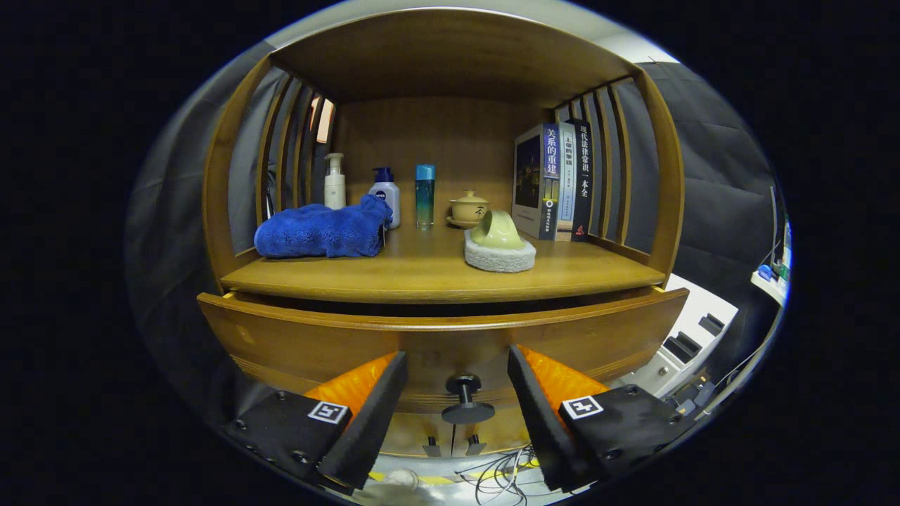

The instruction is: Pull open the drawer, take out the items inside it, and place them on the countertop above the cabinet.

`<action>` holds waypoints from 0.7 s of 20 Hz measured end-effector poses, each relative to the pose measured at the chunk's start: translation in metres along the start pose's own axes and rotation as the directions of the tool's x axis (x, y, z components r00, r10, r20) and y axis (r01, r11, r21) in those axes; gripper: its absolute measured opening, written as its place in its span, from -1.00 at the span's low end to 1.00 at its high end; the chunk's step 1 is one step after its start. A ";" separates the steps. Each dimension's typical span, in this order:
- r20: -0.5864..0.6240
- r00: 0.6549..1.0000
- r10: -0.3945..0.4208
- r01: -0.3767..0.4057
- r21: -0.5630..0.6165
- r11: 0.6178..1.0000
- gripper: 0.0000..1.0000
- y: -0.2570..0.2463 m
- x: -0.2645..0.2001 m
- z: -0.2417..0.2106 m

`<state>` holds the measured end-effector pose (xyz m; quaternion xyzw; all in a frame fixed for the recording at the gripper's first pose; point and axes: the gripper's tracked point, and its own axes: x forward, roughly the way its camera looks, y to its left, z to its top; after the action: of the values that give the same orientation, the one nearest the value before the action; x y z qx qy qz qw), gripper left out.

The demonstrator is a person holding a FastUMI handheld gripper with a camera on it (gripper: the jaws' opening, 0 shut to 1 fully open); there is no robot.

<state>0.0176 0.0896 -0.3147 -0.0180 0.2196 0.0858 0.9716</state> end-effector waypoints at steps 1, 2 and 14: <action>-0.001 1.000 0.002 -0.002 -0.003 1.000 0.90 0.001 0.004 0.002; -0.002 1.000 0.004 -0.004 -0.004 1.000 0.90 0.001 0.008 0.003; -0.011 1.000 0.007 -0.006 0.027 1.000 0.91 -0.002 0.023 0.008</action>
<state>0.0415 0.0923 -0.3173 -0.0045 0.2264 0.0860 0.9702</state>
